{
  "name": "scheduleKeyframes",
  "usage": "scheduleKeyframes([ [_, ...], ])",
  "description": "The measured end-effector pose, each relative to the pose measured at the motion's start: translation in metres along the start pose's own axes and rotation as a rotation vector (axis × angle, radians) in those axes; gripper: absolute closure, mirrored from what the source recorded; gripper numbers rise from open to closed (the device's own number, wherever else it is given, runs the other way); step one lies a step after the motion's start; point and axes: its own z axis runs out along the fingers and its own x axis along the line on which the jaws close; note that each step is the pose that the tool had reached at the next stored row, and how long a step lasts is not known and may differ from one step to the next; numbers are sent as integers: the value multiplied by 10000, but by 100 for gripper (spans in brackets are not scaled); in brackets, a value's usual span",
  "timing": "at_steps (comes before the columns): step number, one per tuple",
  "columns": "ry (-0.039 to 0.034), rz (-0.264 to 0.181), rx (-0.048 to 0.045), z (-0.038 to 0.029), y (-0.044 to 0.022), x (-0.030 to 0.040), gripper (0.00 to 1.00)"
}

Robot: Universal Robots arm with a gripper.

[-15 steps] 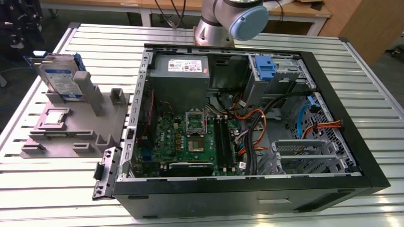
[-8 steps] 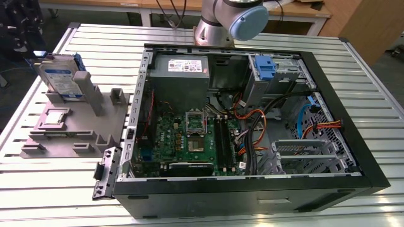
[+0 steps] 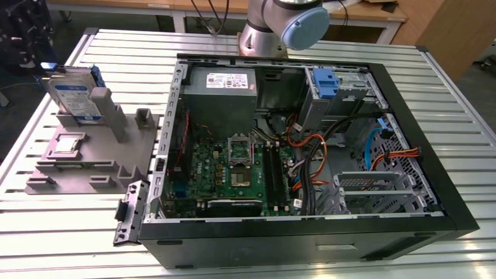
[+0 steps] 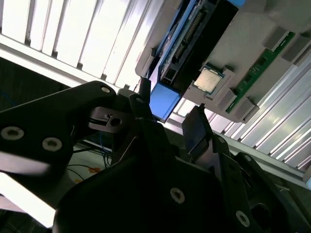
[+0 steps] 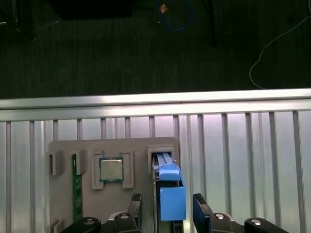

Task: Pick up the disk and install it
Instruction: 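Pick up the disk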

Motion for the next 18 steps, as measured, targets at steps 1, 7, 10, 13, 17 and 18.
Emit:
scheduleKeyframes([
  [1, -5, -8, 11, 12, 5, 0, 47],
  [7, -33, -64, 94, 87, 32, 3, 47],
  [10, -34, -89, 117, 134, 35, 4, 47],
  [13, -36, -104, 127, 186, 34, 4, 47],
  [17, -39, -121, 156, 249, 32, 5, 47],
  [18, -42, -124, 164, 264, 33, 5, 47],
])
